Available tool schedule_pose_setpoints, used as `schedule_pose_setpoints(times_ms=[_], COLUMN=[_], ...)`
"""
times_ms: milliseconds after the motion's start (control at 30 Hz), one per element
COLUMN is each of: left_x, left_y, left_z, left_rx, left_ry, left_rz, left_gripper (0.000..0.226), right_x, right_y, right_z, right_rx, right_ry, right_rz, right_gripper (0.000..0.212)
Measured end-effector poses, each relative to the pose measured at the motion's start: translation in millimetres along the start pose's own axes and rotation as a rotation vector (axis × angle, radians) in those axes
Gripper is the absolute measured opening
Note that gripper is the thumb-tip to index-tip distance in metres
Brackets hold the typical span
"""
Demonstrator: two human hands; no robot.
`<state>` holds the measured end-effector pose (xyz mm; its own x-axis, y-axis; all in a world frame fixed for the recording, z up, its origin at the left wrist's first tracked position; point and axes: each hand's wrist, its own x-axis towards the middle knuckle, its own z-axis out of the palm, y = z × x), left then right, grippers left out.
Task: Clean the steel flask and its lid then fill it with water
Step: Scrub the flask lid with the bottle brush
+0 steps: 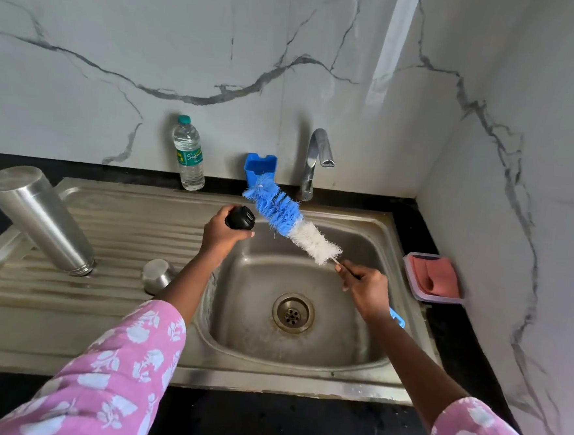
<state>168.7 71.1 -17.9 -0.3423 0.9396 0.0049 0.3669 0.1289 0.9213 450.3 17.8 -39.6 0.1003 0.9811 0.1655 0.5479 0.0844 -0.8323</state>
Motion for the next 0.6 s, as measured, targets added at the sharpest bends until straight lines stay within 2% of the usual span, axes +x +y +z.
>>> schedule_pose_setpoints(times_ms=[133, 200, 367, 600], left_x=[-1, 0, -6, -8], left_y=[9, 12, 16, 23], left_z=[12, 17, 26, 37], left_rx=[0.022, 0.009, 0.019, 0.116], left_ry=[-0.028, -0.035, -0.094, -0.126], left_rz=[0.002, 0.008, 0.022, 0.066], left_gripper=[0.069, 0.072, 0.073, 0.071], right_x=[-5, -8, -6, -5], right_y=[18, 28, 35, 17], right_z=[-6, -12, -29, -32], right_rx=[-0.189, -0.314, -0.535, -0.713], right_ry=[0.021, 0.087, 0.298, 0.339], right_rz=[-0.091, -0.177, -0.479, -0.593], right_gripper=[0.015, 0.014, 0.034, 0.029])
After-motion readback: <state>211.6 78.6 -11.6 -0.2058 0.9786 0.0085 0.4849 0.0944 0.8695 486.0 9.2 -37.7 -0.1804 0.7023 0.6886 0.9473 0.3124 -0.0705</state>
